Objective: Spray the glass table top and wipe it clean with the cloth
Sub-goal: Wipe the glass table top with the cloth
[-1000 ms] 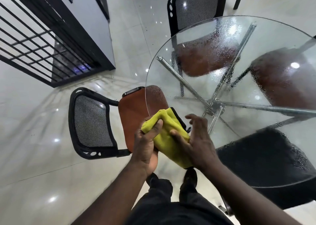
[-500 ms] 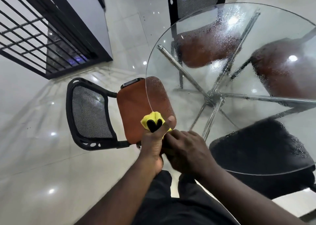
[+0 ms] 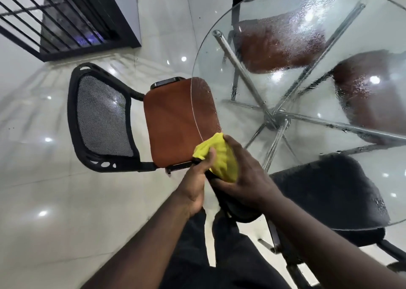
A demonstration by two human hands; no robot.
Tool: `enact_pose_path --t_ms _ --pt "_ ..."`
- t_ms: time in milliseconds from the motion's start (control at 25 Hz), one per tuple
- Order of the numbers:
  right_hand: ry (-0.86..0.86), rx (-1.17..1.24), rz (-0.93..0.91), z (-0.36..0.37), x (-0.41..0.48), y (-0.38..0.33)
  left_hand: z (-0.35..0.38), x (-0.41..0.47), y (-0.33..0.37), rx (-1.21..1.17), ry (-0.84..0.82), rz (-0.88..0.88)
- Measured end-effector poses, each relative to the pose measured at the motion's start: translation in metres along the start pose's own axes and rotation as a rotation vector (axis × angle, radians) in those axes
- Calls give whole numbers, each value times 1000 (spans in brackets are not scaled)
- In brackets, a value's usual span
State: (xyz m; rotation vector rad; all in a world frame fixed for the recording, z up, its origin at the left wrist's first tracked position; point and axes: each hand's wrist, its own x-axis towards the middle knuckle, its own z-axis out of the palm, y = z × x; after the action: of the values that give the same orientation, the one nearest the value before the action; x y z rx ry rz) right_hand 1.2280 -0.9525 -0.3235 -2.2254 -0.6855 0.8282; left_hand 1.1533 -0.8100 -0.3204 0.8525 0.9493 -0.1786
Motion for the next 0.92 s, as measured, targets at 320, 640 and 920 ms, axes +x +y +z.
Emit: enact_pose_path --t_ms 320,640,920 --pt "182 -707 -47 15 98 42 -41 106 -20 101 531 209" --pt "115 -702 -440 52 71 90 -77 160 24 1071 222 917" --pt "148 -778 -562 27 141 90 -45 187 46 -7 320 204"
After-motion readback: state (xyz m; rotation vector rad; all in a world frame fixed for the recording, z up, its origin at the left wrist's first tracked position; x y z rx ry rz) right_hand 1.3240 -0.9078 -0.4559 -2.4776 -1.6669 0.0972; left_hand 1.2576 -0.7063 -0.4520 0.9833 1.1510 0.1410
